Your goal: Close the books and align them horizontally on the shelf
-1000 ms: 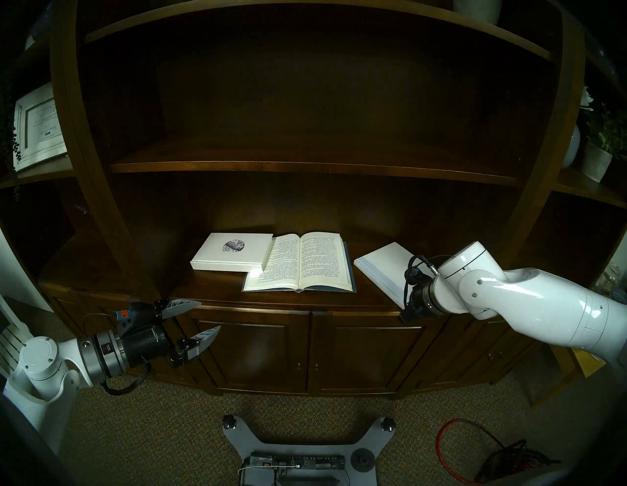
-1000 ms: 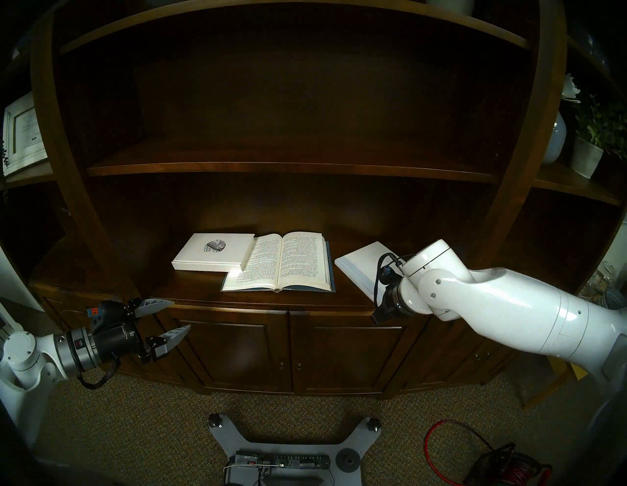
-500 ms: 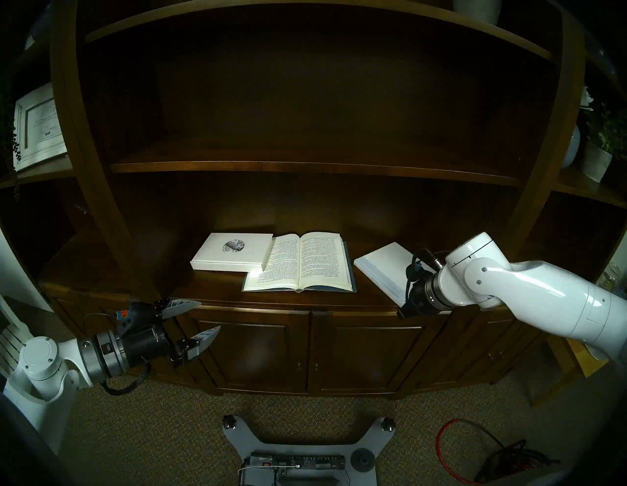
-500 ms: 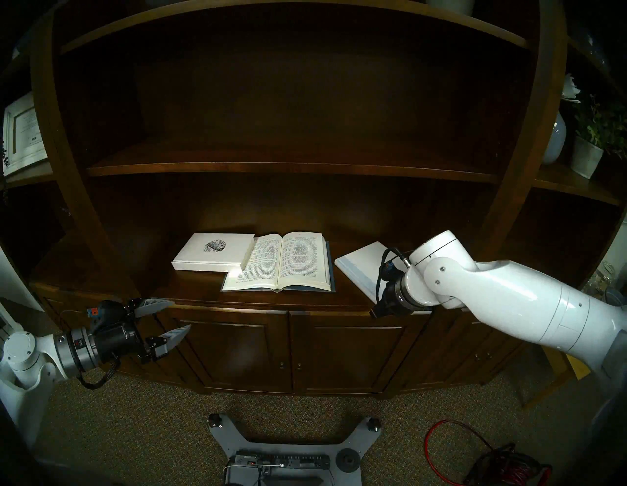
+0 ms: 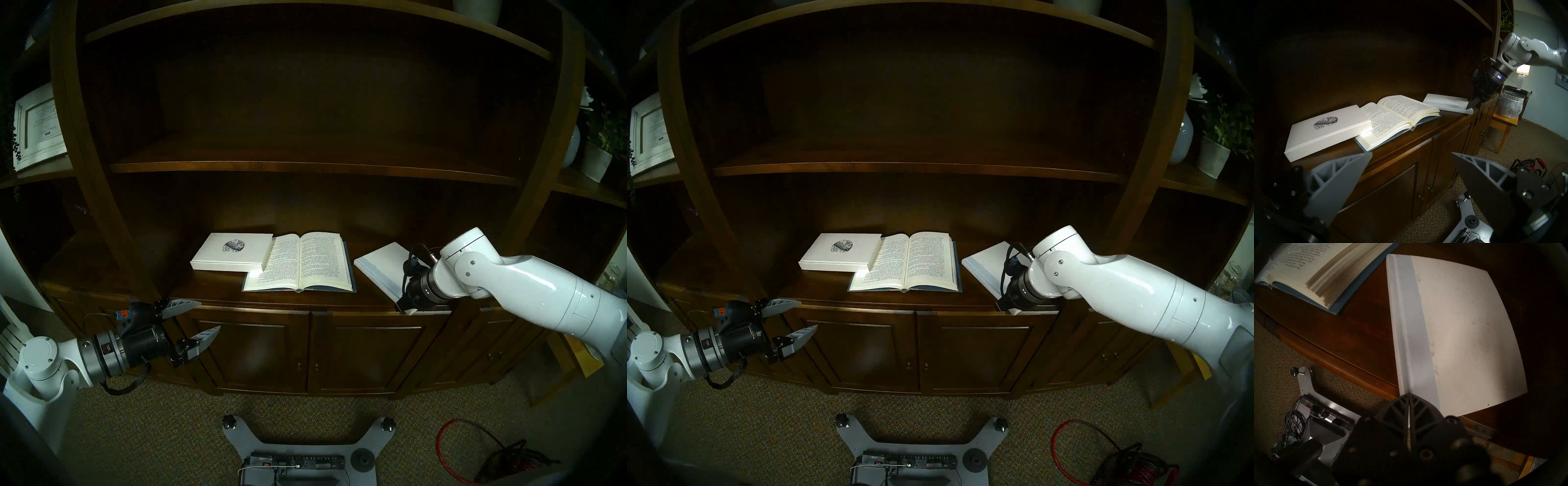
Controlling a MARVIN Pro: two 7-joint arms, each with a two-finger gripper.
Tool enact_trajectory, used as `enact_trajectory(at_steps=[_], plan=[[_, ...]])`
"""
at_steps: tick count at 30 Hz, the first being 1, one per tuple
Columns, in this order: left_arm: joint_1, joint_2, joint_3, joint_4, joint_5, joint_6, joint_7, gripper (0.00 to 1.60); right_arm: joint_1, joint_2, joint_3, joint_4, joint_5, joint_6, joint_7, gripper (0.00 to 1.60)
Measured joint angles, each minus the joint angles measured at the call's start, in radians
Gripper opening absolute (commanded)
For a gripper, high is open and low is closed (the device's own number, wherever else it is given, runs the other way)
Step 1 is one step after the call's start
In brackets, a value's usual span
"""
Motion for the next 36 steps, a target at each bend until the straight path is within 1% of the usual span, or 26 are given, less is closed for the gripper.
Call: enact_trajectory(at_steps=[4, 9, 14, 18, 21, 28, 31, 36], plan=[[0.000, 0.000, 0.000, 0.000, 0.000, 0.000, 0.000, 1.60, 0.002, -0.001, 0.000, -0.009, 0.008, 0.000, 0.012, 0.00], [0.000, 0.000, 0.000, 0.000, 0.000, 0.000, 0.000, 1.60, 0.003, 0.019, 0.002, -0.071, 0.042, 0.000, 0.021, 0.00], [0.000, 0.000, 0.000, 0.000, 0.000, 0.000, 0.000, 1.60, 0.002, 0.032, 0.001, -0.093, 0.060, 0.000, 0.012, 0.00], [0.000, 0.000, 0.000, 0.000, 0.000, 0.000, 0.000, 1.60, 0.002, 0.027, -0.012, -0.053, 0.055, 0.000, 0.002, 0.00], [0.000, 0.000, 0.000, 0.000, 0.000, 0.000, 0.000, 1.60, 0.002, 0.015, -0.022, -0.004, 0.038, 0.000, 0.006, 0.00], [0.000, 0.000, 0.000, 0.000, 0.000, 0.000, 0.000, 1.60, 0.005, -0.025, -0.043, 0.070, -0.009, 0.000, 0.054, 0.00], [0.000, 0.000, 0.000, 0.000, 0.000, 0.000, 0.000, 1.60, 0.009, -0.040, -0.053, 0.087, -0.039, 0.000, 0.054, 0.00], [0.000, 0.000, 0.000, 0.000, 0.000, 0.000, 0.000, 1.60, 0.017, -0.055, -0.068, 0.087, -0.069, 0.003, 0.044, 0.00]])
